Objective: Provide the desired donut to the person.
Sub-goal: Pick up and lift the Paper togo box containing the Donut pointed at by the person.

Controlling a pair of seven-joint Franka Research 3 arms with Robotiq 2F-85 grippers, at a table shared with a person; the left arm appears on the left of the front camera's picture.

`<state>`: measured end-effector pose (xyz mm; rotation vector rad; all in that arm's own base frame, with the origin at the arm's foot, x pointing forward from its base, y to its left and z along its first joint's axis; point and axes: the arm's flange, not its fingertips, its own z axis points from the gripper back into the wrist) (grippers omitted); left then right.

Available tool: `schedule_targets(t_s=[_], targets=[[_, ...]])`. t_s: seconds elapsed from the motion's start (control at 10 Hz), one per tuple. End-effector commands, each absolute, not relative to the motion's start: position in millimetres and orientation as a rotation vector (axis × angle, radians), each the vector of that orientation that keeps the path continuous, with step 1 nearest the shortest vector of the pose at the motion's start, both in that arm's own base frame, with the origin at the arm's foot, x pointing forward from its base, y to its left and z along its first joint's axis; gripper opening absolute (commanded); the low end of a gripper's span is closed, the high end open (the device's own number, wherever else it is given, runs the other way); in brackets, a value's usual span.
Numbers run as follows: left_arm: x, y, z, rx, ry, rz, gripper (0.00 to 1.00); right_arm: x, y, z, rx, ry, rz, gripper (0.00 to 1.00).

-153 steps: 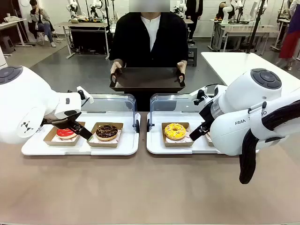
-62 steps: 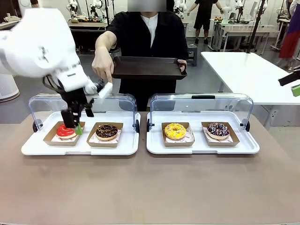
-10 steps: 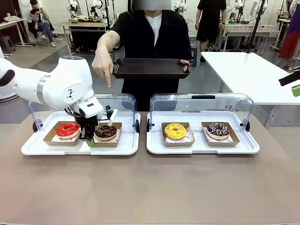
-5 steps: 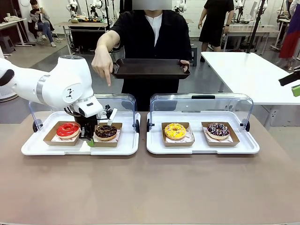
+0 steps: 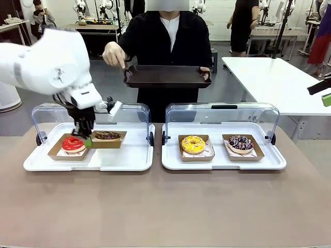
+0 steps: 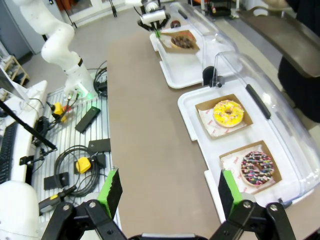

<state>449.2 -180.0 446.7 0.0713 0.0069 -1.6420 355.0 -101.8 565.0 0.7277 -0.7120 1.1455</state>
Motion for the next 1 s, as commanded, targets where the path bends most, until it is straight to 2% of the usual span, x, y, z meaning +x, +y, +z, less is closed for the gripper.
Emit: schedule_targets(t_s=[0.0, 0.5, 0.9], targets=[[427.0, -163.8, 484.3, 0.049, 0.022, -1.669, 0.0, 355.9, -101.1, 565.7, 0.742, -0.732, 1.155, 1.0], [412.9, -164.2, 589.1, 0.079, 0.002, -1.646, 0.0, 355.9, -101.1, 565.7, 0.742, -0.732, 1.155, 1.0], [449.5, -189.3, 631.1, 0.078, -0.076, -1.655, 0.0, 355.9, -101.1, 565.7, 0.742, -0.732, 1.155, 1.0]])
